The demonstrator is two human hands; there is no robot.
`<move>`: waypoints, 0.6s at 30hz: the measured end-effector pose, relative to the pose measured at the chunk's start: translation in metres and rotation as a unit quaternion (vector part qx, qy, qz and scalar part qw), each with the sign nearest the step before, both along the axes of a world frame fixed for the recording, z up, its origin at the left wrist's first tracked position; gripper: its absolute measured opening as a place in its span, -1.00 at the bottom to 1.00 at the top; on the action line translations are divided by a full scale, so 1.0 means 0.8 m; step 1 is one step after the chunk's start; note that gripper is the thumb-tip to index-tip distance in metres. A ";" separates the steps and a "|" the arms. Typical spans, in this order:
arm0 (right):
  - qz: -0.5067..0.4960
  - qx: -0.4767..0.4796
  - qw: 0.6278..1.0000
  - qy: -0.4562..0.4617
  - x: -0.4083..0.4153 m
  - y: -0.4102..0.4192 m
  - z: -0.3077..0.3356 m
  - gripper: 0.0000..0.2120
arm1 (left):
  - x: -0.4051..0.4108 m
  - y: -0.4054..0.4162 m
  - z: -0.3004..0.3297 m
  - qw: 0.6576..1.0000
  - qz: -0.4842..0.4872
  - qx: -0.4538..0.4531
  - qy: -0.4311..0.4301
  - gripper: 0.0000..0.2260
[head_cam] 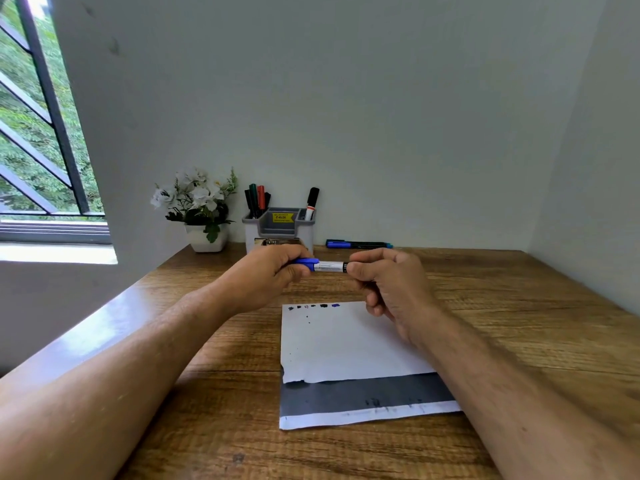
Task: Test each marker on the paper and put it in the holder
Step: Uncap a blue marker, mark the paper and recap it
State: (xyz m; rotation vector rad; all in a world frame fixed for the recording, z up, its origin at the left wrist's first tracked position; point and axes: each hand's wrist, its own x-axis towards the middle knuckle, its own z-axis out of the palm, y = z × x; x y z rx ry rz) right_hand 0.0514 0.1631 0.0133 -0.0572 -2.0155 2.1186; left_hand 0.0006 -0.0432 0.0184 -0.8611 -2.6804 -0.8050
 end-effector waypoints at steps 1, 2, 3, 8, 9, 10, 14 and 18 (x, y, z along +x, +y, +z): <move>-0.003 -0.013 1.000 -0.003 0.001 0.001 0.000 -0.89 | 0.001 0.003 0.001 1.000 -0.001 0.001 0.007 -0.87; -0.006 -0.026 1.000 -0.007 0.001 0.002 0.000 -0.88 | 0.001 0.006 0.003 1.000 -0.001 0.002 0.013 -0.87; -0.009 -0.033 0.999 -0.011 0.002 0.003 0.001 -0.88 | 0.002 0.008 0.003 1.000 -0.001 0.001 0.016 -0.86; -0.017 -0.031 0.999 -0.015 0.004 0.001 0.006 -0.87 | 0.005 0.009 0.003 0.999 -0.008 0.019 0.026 -0.86; -0.019 -0.032 0.999 -0.013 0.005 0.000 0.007 -0.86 | 0.006 0.009 0.005 0.999 -0.010 0.022 0.030 -0.86; -0.021 -0.031 0.999 -0.013 0.006 0.000 0.007 -0.86 | 0.007 0.009 0.006 0.999 -0.013 0.015 0.034 -0.87; -0.020 -0.047 0.999 -0.014 0.011 -0.006 0.007 -0.86 | 0.012 0.008 0.014 0.998 -0.018 0.013 0.057 -0.86; -0.025 -0.041 0.999 -0.013 0.012 -0.008 0.007 -0.86 | 0.017 0.005 0.014 0.998 -0.013 0.016 0.062 -0.86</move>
